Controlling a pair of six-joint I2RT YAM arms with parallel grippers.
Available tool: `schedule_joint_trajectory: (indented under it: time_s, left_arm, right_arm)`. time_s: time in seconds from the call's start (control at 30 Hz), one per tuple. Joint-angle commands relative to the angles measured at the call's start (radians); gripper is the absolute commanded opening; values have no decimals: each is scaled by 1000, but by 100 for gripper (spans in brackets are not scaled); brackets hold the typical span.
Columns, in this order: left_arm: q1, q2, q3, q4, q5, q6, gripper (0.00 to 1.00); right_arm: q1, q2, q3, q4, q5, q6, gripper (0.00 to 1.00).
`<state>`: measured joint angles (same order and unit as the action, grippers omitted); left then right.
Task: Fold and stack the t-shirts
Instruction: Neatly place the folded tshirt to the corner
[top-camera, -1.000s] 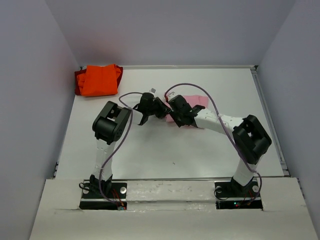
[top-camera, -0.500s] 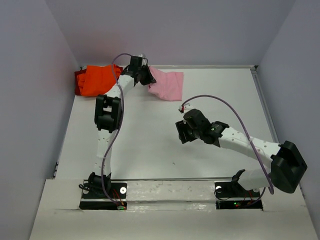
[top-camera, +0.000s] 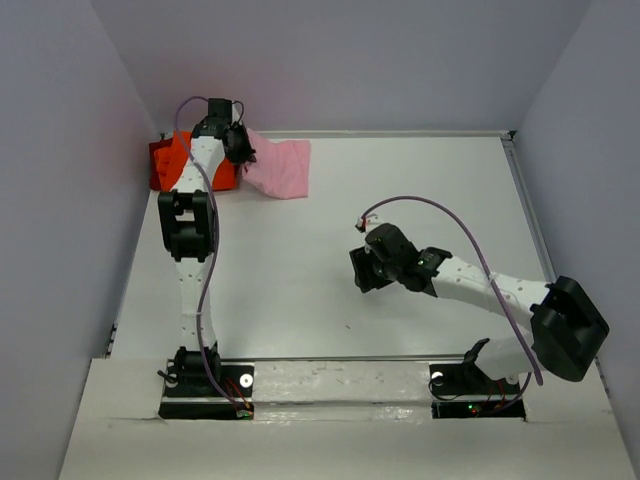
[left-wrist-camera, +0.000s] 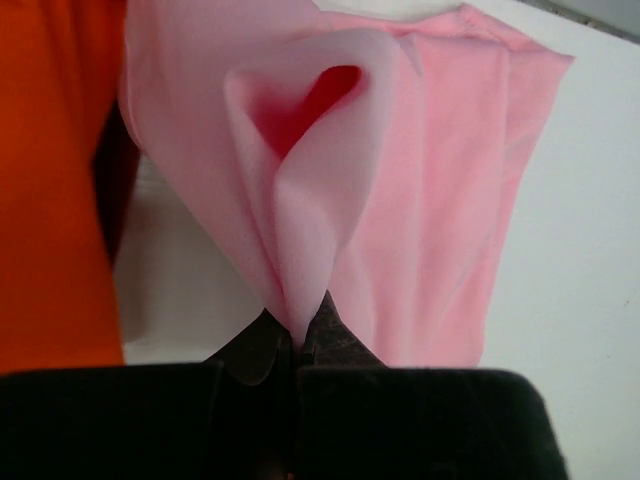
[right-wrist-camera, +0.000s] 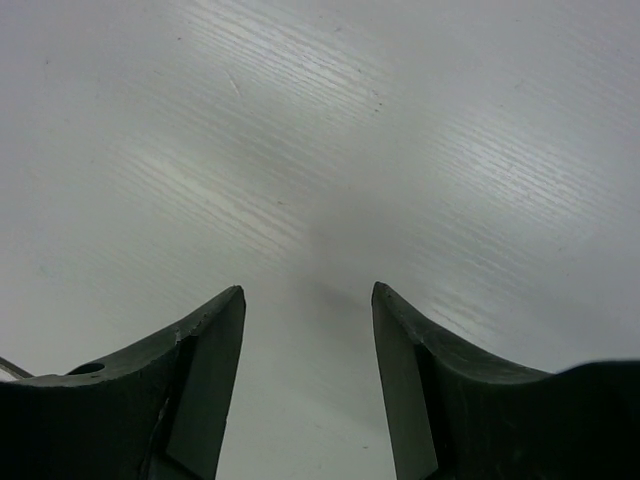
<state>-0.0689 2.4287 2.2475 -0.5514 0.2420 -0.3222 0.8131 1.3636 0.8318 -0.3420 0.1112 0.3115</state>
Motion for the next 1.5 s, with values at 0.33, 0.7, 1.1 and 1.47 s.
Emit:
schedule_joint_trajectory:
  time_s: [0.33,0.7,1.1,1.47]
  left_arm:
    - [18,-204,64,18,17,58,0]
    - [-5,-218,110,7,-21,87,0]
    - [85,-226,127,19,-6,77,0]
    - [101,-229,146,44,54,46,0]
  right_arm:
    - [15,31,-42,101,-41,28,58]
    - [43,78,-40,124,-44,40,57]
    - [61,132,-51,158,-53,57,56]
    - [80,195,-37,181,-61,63,56]
